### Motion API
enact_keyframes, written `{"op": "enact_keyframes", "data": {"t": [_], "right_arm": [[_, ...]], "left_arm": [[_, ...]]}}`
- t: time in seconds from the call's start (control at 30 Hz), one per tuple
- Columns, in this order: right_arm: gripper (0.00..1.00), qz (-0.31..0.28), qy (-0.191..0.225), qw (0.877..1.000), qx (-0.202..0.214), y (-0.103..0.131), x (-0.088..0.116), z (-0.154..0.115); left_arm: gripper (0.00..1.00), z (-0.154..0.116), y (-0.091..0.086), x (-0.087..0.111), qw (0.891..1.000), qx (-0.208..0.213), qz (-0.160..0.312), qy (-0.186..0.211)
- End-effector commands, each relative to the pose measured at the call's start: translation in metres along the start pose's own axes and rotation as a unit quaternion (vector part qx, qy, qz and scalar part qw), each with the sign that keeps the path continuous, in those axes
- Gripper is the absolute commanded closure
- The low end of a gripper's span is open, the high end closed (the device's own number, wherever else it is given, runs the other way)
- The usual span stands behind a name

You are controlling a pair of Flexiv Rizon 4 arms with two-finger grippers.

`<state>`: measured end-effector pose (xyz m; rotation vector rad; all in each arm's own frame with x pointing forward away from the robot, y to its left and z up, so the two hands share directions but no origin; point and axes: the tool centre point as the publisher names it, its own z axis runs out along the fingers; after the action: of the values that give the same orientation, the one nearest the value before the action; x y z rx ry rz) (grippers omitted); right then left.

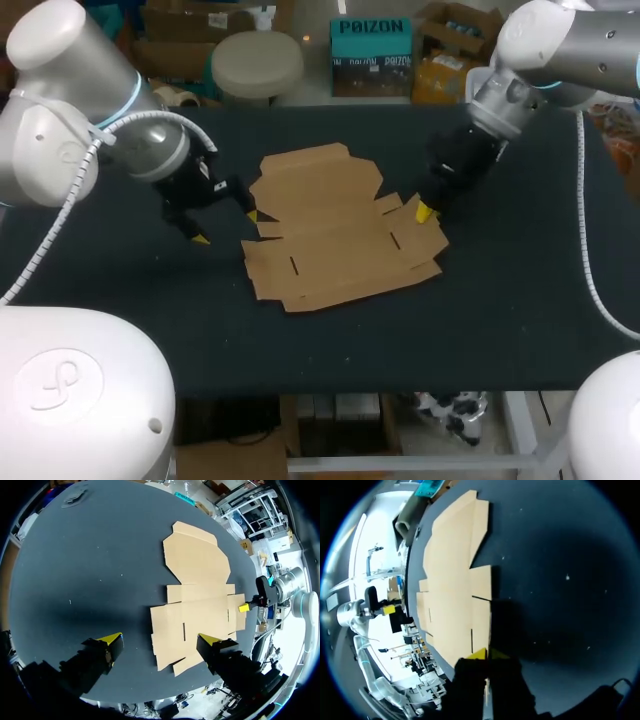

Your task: Assemble the packaging by folding the flat box into shape, placing the metal phone stand inside, and closing the box properly

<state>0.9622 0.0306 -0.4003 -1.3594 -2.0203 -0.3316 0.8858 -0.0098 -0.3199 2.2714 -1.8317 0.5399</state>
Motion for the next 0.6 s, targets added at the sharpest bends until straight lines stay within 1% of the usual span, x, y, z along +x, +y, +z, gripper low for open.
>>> {"op": "enact_keyframes", "data": {"t": [0.03, 0.2, 0.37, 0.6], "right_arm": [[1.00, 0.012, 0.021, 1.000, -0.012, -0.005, -0.004, -0.001], [1.00, 0.030, 0.041, 0.998, -0.033, -0.015, 0.000, 0.002], [1.00, 0.051, 0.044, 0.995, -0.069, -0.024, 0.006, 0.001], [1.00, 0.070, 0.046, 0.991, -0.102, -0.035, 0.018, 0.003]], "left_arm": [[0.00, 0.001, 0.000, 0.003, 1.000, 0.000, 0.001, -0.004], [0.00, 0.000, 0.000, 0.003, 1.000, 0.000, 0.003, -0.003], [0.00, -0.001, -0.001, 0.004, 1.000, 0.001, 0.006, -0.003], [0.00, -0.002, -0.002, 0.004, 1.000, 0.000, 0.009, -0.002]]}}
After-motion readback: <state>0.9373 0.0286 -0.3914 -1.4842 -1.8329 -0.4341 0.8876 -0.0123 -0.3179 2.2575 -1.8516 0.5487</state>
